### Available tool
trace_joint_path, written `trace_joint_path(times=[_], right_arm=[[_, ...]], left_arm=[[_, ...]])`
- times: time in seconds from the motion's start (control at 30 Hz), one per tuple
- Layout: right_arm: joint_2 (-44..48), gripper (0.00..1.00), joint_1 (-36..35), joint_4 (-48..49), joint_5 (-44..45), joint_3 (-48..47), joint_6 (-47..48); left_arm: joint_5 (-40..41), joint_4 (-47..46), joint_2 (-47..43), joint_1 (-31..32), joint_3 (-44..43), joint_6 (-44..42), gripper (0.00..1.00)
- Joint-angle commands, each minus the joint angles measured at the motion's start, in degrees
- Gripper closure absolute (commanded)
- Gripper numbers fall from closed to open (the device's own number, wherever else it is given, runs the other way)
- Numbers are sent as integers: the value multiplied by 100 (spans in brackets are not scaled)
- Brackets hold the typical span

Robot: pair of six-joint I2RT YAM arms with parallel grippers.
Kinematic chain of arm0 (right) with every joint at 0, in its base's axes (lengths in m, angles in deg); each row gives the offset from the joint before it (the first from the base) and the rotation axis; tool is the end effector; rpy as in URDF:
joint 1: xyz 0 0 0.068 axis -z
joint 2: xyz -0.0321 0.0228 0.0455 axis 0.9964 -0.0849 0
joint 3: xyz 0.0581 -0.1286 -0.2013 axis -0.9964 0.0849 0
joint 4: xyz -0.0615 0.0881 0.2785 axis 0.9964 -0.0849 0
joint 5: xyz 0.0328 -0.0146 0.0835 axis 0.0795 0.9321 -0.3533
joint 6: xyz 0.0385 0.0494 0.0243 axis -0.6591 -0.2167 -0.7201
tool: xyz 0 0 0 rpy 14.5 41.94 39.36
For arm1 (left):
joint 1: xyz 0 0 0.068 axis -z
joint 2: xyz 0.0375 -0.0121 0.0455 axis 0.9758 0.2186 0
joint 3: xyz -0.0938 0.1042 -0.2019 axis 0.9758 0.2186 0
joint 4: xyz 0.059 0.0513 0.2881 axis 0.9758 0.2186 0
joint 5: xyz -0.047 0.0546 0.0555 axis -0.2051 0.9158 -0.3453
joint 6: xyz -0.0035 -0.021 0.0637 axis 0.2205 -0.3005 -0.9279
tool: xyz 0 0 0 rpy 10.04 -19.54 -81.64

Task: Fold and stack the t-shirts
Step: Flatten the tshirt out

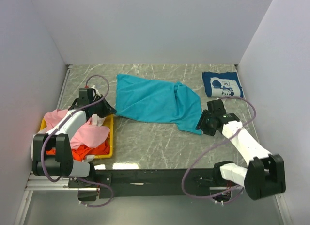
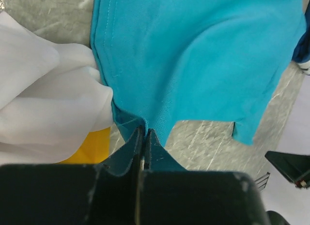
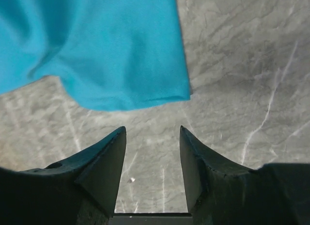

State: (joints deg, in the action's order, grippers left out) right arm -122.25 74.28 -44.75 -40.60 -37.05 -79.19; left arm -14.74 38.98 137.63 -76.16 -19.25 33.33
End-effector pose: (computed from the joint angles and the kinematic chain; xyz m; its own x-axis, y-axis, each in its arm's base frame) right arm 0.2576 0.0503 0.1550 -0.8114 0.4338 -0.3916 0.3356 0.8945 0.2954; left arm 0.3286 -0.0281 0.1504 -0.7578 -0.5417 -0.3638 -0.2159 0.7342 -0.6436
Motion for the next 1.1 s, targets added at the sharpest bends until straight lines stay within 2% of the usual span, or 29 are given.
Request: trace_joint_path(times=[0.0,0.33,0.67,1.07], right_arm=[[-586,45,48,168,-13,-130,-171],[-1423,54,92,362,312,-314,-224],[-1362,59,303,423,445,-385,-110],[-1757,67,400,722,119,-200,-127]], left_arm=[[-58,72,56,-16,-212,-354,100],[153,222,179,-16,-362,-416,100],[206,204,267,-16,-423,-425,100],[356,380,258,-16,-529,-478,100]])
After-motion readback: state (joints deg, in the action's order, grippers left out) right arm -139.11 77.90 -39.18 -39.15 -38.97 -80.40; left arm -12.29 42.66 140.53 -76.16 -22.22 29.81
